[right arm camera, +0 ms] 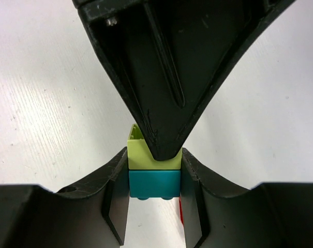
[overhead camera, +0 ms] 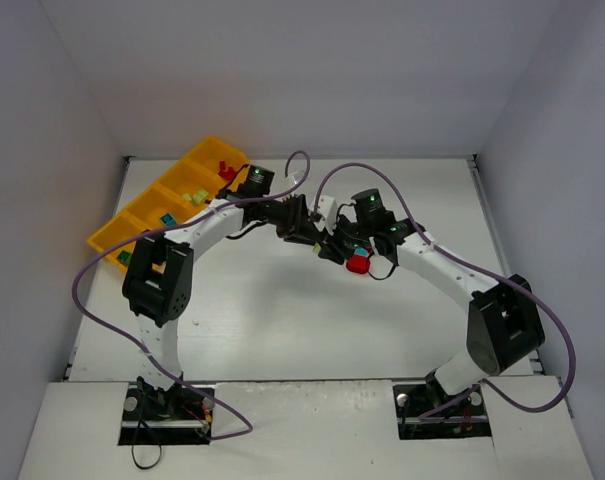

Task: Sort the legos into containers by color

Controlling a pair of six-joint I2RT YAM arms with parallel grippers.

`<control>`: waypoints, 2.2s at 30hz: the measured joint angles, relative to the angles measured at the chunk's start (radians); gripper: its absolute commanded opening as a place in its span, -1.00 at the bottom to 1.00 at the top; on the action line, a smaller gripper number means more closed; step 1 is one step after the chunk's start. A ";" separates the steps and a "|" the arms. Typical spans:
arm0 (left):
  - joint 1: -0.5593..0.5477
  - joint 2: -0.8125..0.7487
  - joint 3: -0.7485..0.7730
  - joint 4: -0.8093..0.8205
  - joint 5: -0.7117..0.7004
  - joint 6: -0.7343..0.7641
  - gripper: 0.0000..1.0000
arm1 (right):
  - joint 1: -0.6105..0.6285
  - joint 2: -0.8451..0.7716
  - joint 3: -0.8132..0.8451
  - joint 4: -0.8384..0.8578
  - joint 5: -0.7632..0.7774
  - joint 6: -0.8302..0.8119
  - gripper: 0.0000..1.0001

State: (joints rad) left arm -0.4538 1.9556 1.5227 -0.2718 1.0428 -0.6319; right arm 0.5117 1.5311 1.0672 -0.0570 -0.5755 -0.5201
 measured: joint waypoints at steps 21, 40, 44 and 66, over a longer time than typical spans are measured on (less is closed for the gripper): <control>0.023 0.016 -0.008 0.092 0.057 -0.059 -1.00 | -0.054 -0.069 -0.014 -0.005 0.005 0.045 0.57; 0.100 -0.155 -0.098 0.463 0.051 -0.003 -1.00 | -0.313 -0.134 -0.055 0.349 -0.542 0.771 0.60; 0.100 -0.193 -0.116 0.611 0.080 -0.044 -1.00 | -0.313 -0.118 -0.063 0.476 -0.580 0.893 0.56; 0.068 -0.198 -0.117 0.691 0.144 -0.106 -1.00 | -0.313 -0.026 -0.011 0.646 -0.611 0.989 0.32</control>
State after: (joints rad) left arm -0.3862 1.7576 1.4059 0.4191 1.1866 -0.7380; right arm 0.1989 1.5055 1.0565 0.5888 -1.1862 0.4690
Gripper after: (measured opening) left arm 0.280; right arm 0.666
